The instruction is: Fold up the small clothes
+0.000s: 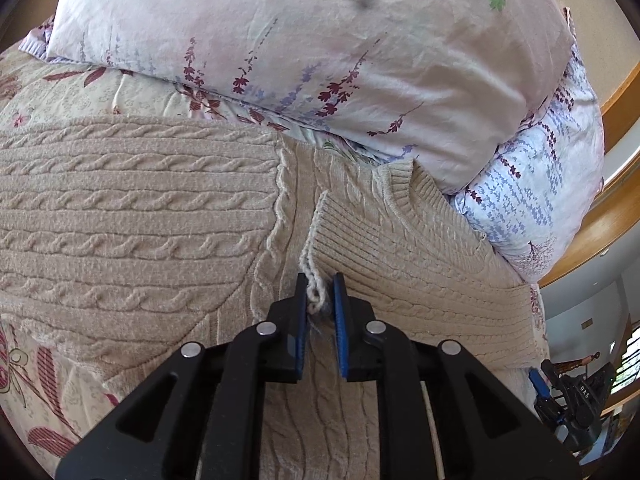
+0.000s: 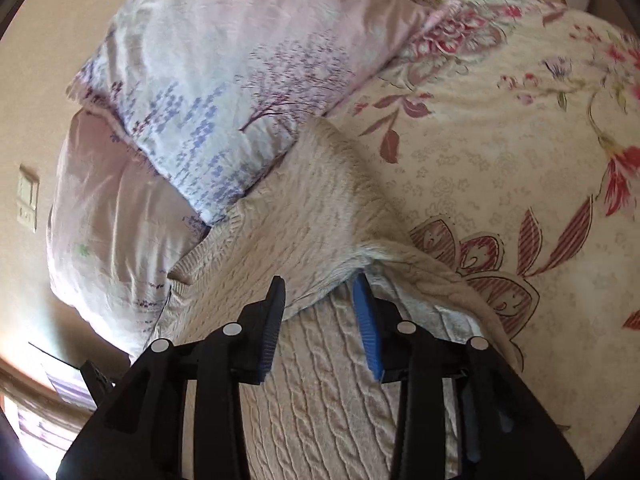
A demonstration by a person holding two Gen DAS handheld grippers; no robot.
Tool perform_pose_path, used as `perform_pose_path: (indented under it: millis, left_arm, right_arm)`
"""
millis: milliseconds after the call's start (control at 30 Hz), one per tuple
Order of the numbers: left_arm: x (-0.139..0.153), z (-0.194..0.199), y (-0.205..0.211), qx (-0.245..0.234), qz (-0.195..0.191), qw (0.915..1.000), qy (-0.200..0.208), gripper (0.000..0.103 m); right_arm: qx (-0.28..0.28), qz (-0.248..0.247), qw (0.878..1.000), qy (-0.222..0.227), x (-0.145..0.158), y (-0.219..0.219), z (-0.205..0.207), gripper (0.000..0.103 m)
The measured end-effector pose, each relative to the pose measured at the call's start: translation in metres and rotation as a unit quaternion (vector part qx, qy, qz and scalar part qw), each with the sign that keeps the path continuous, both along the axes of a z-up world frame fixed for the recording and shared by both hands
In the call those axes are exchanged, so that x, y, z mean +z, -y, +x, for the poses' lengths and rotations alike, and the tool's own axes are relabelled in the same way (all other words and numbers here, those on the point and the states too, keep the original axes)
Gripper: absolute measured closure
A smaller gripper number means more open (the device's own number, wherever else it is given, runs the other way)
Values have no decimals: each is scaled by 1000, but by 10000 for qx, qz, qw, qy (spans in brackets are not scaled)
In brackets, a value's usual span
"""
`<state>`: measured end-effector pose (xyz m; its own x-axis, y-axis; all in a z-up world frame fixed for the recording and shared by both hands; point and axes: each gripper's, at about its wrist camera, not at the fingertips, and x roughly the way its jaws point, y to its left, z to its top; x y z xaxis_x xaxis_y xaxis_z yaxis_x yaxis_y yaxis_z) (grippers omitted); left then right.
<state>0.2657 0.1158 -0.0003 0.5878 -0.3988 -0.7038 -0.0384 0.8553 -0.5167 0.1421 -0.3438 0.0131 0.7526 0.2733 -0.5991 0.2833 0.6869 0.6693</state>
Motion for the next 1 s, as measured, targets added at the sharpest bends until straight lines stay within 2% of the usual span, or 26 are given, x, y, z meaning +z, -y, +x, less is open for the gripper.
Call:
perform_pose_path:
  millis: [67, 133, 167, 233, 333, 400, 433, 500, 567, 700, 900, 1000]
  left_arm:
    - [4, -4, -8, 86, -103, 9999, -1, 88]
    - [10, -10, -15, 143, -136, 9998, 75, 86]
    - [14, -15, -20, 155, -184, 9996, 124, 84]
    - [22, -26, -31, 178, -277, 9992, 242, 76]
    - [32, -46, -50, 239, -303, 9983, 431, 65]
    - [37, -60, -66, 331, -279, 9979, 483, 63]
    - [38, -67, -76, 424, -264, 9976, 482, 61]
    - [38, -80, -98, 716, -281, 9961, 435, 60]
    - [36, -92, -121, 1048, -371, 9932, 345, 60]
    - [27, -112, -165, 1815, -635, 9812, 156, 61]
    - [6, -117, -202, 2631, -1026, 9591, -175, 61]
    - [-3, -114, -208, 2824, -1307, 9502, -164, 70]
  right_arm:
    - [122, -278, 9994, 161, 13, -6, 1, 63]
    - [220, -325, 9990, 227, 17, -8, 9, 56]
    - [258, -320, 9989, 219, 17, -8, 15, 56]
    - [361, -466, 9982, 139, 13, -10, 30, 53]
    - [444, -703, 9962, -278, -5, -14, 46, 46]
    - [502, -936, 9942, -174, -7, -21, 45, 44]
    - [551, -1012, 9932, -168, -6, -23, 45, 39]
    - [583, -783, 9952, 19, -5, -22, 39, 31]
    - [658, -400, 9967, 239, -5, -17, 33, 28]
    - [1036, 87, 9929, 582, -7, -23, 26, 28]
    - [1510, 33, 9845, 896, -8, -41, 20, 25]
    - [1562, 98, 9825, 1009, -7, -39, 17, 23]
